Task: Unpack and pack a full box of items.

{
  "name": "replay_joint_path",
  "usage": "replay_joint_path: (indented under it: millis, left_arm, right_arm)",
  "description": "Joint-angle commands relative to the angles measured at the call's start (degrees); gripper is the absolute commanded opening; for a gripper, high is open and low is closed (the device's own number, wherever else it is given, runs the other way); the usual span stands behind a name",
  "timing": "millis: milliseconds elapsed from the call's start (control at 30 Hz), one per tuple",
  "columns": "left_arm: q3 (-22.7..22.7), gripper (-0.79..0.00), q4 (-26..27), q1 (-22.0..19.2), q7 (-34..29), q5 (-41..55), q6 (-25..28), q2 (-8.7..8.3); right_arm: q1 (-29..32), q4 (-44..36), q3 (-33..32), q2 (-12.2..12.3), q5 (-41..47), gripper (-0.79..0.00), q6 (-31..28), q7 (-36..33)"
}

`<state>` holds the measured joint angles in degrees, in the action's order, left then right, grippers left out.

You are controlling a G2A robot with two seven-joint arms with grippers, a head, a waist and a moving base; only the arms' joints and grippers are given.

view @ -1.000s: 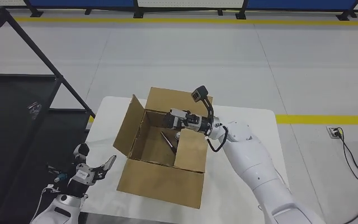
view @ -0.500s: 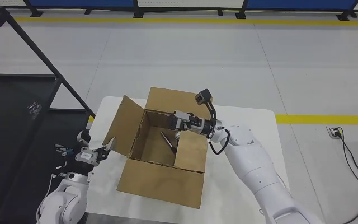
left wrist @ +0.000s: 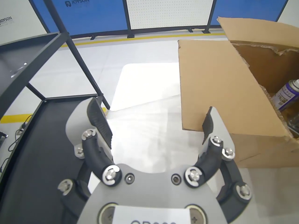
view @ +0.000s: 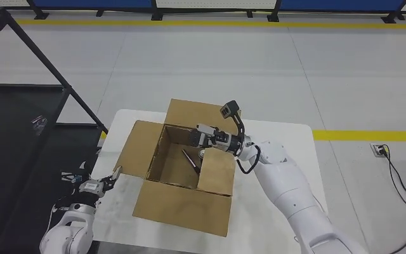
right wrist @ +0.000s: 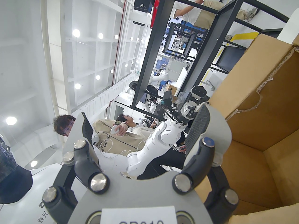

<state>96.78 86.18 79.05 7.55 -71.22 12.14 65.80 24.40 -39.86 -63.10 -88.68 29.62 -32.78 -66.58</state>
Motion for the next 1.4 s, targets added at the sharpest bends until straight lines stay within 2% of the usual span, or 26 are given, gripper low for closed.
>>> replay_joint_path:
  millis: [0,433,633,800,1067,1200,1367]
  left_arm:
    - [-0.2,0.000,-0.8,-0.4,0.0,-0.2,0.2,-0.01]
    - [-2.3,0.000,-2.7,-2.3,0.2,-2.3,1.5,0.03]
    - [-1.9,0.000,-1.3,-1.7,0.9,-1.8,1.6,0.02]
    - [-0.4,0.000,4.1,0.9,1.5,-1.0,1.4,-0.07]
    - [2.3,0.000,17.2,7.1,1.1,-2.6,2.4,-0.34]
    - [3.2,0.000,22.7,9.7,0.6,-1.2,3.9,-0.36]
    - [3.8,0.000,28.4,12.2,-1.3,2.0,7.9,-0.44]
  right_arm:
    - [-0.1,0.2,0.1,0.0,0.1,0.000,-0.1,0.1]
    - [1.5,-1.1,-1.4,0.8,-0.3,0.000,-0.8,1.7]
    - [1.5,-1.2,-1.2,1.2,-2.4,0.000,1.8,3.3]
    - [0.9,-0.4,-1.0,1.2,-2.7,0.000,5.0,4.9]
    - [1.3,-0.7,-2.2,1.9,-2.9,0.000,3.7,4.8]
    - [2.1,-1.8,-3.9,2.7,-3.0,0.000,2.1,4.8]
    - [3.0,-2.6,-5.3,3.3,-3.4,0.000,2.9,6.0]
